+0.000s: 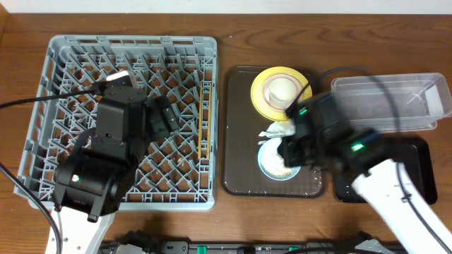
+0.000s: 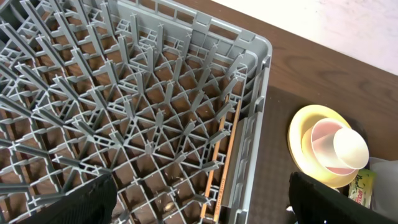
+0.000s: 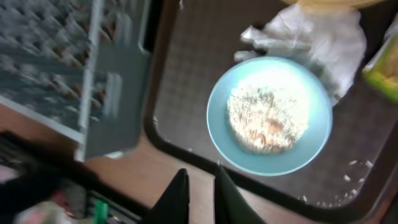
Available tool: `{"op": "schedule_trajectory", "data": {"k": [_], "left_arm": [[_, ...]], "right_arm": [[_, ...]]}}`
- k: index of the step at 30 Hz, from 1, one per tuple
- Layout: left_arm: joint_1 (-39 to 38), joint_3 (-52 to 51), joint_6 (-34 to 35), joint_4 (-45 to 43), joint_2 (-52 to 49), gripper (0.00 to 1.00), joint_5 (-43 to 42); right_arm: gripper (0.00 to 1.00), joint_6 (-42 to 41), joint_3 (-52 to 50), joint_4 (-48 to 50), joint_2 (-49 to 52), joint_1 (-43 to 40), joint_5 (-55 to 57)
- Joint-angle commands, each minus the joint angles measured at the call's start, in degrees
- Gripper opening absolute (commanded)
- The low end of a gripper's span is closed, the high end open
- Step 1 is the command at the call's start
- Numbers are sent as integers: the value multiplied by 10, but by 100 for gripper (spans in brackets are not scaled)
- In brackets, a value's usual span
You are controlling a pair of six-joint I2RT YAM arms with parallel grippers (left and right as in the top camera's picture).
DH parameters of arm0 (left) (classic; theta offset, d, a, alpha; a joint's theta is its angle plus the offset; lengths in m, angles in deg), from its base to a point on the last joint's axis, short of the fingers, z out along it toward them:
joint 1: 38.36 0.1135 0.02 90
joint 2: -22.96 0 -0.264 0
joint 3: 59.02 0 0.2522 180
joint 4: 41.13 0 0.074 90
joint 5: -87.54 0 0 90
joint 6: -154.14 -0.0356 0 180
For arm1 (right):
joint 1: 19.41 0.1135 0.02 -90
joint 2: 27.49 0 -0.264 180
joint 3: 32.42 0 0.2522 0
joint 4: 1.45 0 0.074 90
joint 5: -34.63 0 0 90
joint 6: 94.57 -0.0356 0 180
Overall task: Sort waste into correct bins and load items into the dishwasher rack
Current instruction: 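Reach the right gripper to the blue rice bowl and grasp its rim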
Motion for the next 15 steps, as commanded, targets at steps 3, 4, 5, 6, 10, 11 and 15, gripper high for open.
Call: {"op": "schedule_trajectory", "data": {"k": [3, 4, 5, 6, 10, 11, 15], "left_arm": [[3, 8, -3, 1, -1, 90, 7], [3, 8, -3, 1, -1, 90, 7], [3, 8, -3, 1, -1, 90, 7], [3, 8, -3, 1, -1, 90, 7], [3, 8, -3, 1, -1, 90, 7], [3, 8, -3, 1, -1, 90, 7], [3, 8, -3, 1, -1, 90, 7]], "right_arm": [[34, -65, -81, 73, -2, 124, 190], [39, -69, -96, 93, -1, 140, 204], [42, -75, -112, 116, 0, 155, 217], [43, -77, -125, 137, 1, 166, 225], [45, -76, -176, 219, 12, 188, 251], [46, -74, -184, 231, 16, 188, 255], [46, -52, -209, 272, 49, 187, 261]]}}
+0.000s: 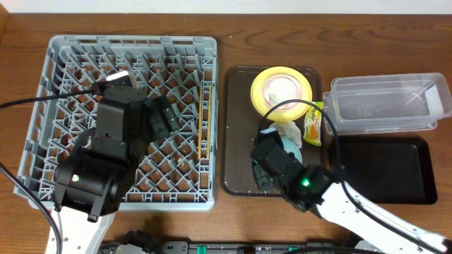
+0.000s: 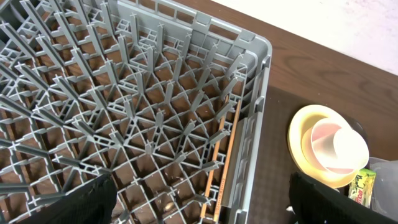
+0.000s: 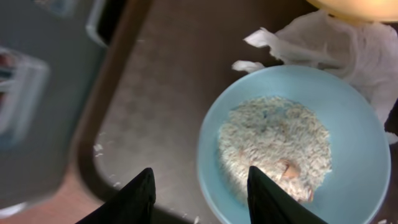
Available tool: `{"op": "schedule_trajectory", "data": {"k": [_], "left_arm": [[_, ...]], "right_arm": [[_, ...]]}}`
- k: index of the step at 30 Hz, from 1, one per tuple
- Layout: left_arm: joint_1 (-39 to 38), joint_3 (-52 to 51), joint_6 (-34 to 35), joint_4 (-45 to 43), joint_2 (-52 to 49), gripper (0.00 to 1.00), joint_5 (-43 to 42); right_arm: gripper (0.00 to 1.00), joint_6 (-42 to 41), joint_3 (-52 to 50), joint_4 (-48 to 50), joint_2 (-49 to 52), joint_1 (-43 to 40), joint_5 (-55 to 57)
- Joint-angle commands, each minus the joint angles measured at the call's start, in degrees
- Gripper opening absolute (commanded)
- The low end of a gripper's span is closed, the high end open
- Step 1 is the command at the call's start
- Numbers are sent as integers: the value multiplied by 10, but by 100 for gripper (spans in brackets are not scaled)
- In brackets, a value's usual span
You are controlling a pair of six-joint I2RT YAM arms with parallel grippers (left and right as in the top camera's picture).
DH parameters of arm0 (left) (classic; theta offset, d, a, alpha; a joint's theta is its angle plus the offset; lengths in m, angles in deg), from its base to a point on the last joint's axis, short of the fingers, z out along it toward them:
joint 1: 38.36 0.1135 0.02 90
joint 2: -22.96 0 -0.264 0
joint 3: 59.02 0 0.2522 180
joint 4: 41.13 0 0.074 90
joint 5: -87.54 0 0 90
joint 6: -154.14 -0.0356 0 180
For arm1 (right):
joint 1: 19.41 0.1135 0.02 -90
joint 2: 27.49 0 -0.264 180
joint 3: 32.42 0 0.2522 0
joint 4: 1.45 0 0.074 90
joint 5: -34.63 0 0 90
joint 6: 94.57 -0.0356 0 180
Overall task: Sort waste into correct bins and load items into the dishwasher rack
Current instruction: 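Reach the right gripper to the blue rice bowl and grasp its rim, then carry the blue bowl right and tip the rice onto the black tray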
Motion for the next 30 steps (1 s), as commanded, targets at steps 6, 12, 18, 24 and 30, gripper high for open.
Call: {"op": "schedule_trajectory", "data": {"k": [6, 12, 18, 24, 30], "left_arm": [[3, 8, -3, 2, -1, 90, 7], [3, 8, -3, 2, -1, 90, 7], [3, 8, -3, 2, -1, 90, 7], [3, 8, -3, 2, -1, 90, 7], [3, 8, -3, 2, -1, 90, 7]], "right_arm": [[28, 11, -14, 28, 86, 4, 35], [1, 11, -14, 31, 99, 4, 34], [1, 11, -14, 30, 75, 4, 34], [1, 24, -13, 5, 20, 4, 35], [1, 34, -13, -39, -25, 2, 44]]}}
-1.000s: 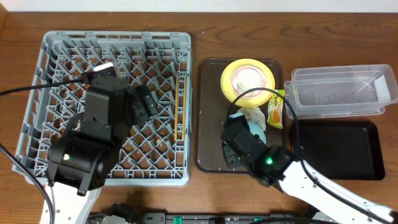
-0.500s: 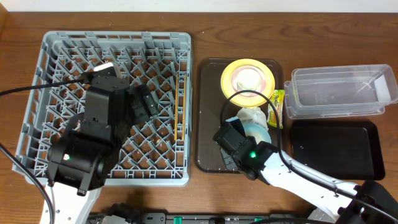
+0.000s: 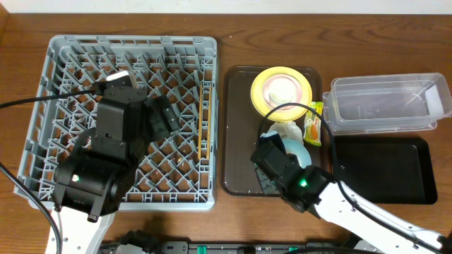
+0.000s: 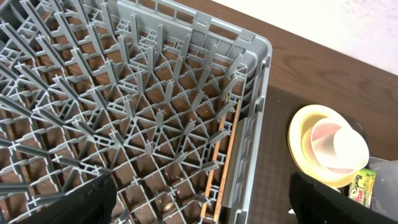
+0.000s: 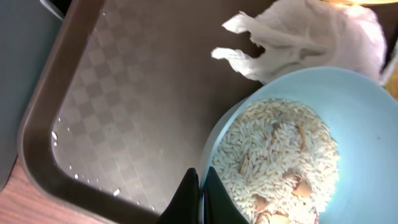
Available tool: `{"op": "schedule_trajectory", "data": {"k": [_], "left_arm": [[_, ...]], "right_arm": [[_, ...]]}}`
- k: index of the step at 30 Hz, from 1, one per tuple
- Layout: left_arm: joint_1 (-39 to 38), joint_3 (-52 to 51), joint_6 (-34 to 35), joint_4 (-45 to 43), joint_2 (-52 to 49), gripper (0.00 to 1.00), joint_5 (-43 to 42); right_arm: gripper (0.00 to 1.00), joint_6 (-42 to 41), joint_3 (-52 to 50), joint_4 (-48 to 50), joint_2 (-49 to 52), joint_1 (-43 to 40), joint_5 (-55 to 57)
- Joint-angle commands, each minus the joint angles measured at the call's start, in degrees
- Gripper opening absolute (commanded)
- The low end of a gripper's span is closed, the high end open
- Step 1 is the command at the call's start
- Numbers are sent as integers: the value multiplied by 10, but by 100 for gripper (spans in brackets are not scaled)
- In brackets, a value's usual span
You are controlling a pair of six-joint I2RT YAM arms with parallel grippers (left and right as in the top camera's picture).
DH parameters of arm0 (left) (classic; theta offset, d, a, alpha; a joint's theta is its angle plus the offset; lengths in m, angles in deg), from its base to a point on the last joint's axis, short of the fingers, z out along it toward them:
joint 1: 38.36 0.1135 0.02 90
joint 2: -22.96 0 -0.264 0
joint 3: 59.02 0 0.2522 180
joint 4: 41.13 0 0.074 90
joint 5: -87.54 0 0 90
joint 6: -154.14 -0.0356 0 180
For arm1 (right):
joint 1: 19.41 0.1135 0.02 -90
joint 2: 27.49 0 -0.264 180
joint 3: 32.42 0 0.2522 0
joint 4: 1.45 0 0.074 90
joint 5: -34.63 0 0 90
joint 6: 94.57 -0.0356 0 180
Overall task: Sort waste into correct bins and load items into the dishwasher rack
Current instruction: 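Carry the blue bowl right and tip the rice onto the black tray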
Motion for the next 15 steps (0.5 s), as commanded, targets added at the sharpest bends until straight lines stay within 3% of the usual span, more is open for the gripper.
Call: {"op": "schedule_trajectory", "data": {"k": [1, 9, 15], "left_arm": [[3, 8, -3, 2, -1, 90, 7], [3, 8, -3, 2, -1, 90, 7], [3, 8, -3, 2, -1, 90, 7]], "right_arm": [[1, 13, -2, -18, -30, 0, 21], [1, 9, 15, -92, -127, -60, 5], [1, 11, 36, -153, -213, -170, -38]]}}
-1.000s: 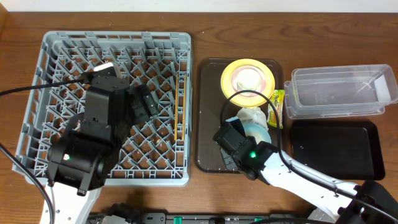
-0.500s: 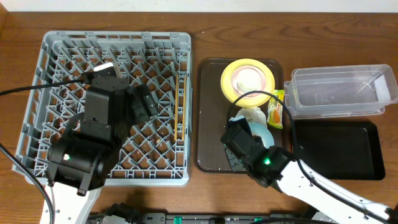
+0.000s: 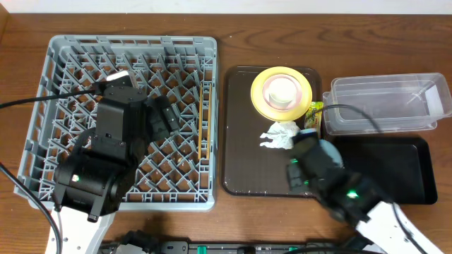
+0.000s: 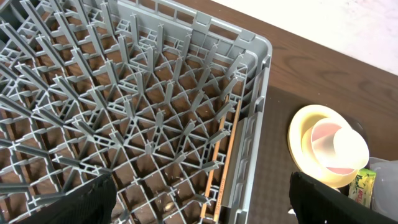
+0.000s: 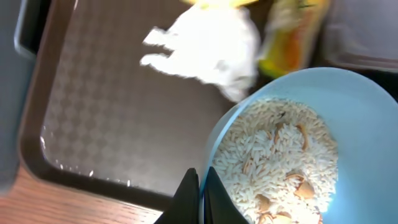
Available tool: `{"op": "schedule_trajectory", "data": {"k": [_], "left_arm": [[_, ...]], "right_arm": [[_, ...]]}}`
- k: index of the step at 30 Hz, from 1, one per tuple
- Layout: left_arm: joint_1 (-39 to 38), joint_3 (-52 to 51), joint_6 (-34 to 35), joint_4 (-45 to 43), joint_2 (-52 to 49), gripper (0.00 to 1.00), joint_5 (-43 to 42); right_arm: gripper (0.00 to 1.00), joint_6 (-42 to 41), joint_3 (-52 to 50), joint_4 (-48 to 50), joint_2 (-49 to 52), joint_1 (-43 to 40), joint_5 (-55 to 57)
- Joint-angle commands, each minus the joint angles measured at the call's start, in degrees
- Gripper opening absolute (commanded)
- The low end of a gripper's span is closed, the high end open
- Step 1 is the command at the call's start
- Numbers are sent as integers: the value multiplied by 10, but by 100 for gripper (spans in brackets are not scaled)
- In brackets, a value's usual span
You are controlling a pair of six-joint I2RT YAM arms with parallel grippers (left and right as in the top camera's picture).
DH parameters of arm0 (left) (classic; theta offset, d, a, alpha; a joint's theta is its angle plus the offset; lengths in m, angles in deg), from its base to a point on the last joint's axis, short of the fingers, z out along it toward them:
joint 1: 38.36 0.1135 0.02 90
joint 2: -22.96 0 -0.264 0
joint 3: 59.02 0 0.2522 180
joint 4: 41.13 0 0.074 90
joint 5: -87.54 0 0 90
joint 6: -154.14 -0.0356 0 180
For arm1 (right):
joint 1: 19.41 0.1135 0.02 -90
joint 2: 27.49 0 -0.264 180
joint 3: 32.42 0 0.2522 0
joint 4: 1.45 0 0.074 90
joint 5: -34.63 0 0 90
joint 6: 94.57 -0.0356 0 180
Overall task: Sort waste into correct bins and load items into the dishwasher rack
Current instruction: 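Carry the blue bowl right and tip the rice onto the black tray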
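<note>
A light blue bowl of rice [image 5: 292,155] hangs in my right gripper [image 5: 200,186], which is shut on its left rim. In the overhead view the right gripper [image 3: 311,171] is over the brown tray's [image 3: 244,141] right edge and hides the bowl. On the tray lie a crumpled white napkin [image 3: 280,134], a yellow sauce packet [image 3: 313,113] and a yellow plate [image 3: 282,93] holding a pink bowl and a cup. My left gripper [image 4: 199,208] hangs open over the grey dishwasher rack [image 4: 186,93], nothing between its fingers. A wooden stick [image 4: 222,158] lies along the rack's right wall.
A clear plastic bin [image 3: 388,102] stands at the back right, and a black bin [image 3: 388,166] sits in front of it, right of the tray. The rack [image 3: 134,42] fills the table's left half. The table's front edge lies just below the tray.
My right gripper, still shut on the bowl's rim, has moved right from the tray's lower middle to its right edge. The napkin is now uncovered. The left arm has not moved.
My right gripper was over the tray with its fingers close together, the bowl resting beside the napkin. Then it was open, astride the bowl's left rim. Then it was shut on that rim, and now it holds the bowl near the bins.
</note>
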Motion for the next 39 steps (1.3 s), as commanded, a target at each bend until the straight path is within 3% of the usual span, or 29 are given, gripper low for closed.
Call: {"op": "schedule_trajectory", "data": {"k": [1, 9, 17, 24, 30, 39], "left_arm": [[3, 8, -3, 2, -1, 90, 7], [3, 8, -3, 2, -1, 90, 7], [3, 8, -3, 2, -1, 90, 7], [3, 8, -3, 2, -1, 90, 7], [3, 8, -3, 2, -1, 90, 7], [3, 8, -3, 2, -1, 90, 7]], "right_arm": [[1, 9, 23, -17, -50, -71, -23], [1, 74, 23, -33, -108, -294, -133], [1, 176, 23, -27, -82, -562, -363], [1, 272, 23, -25, 9, -760, -610], [1, 350, 23, -35, 124, -863, -755], [1, 444, 22, -64, 270, -927, -866]]}}
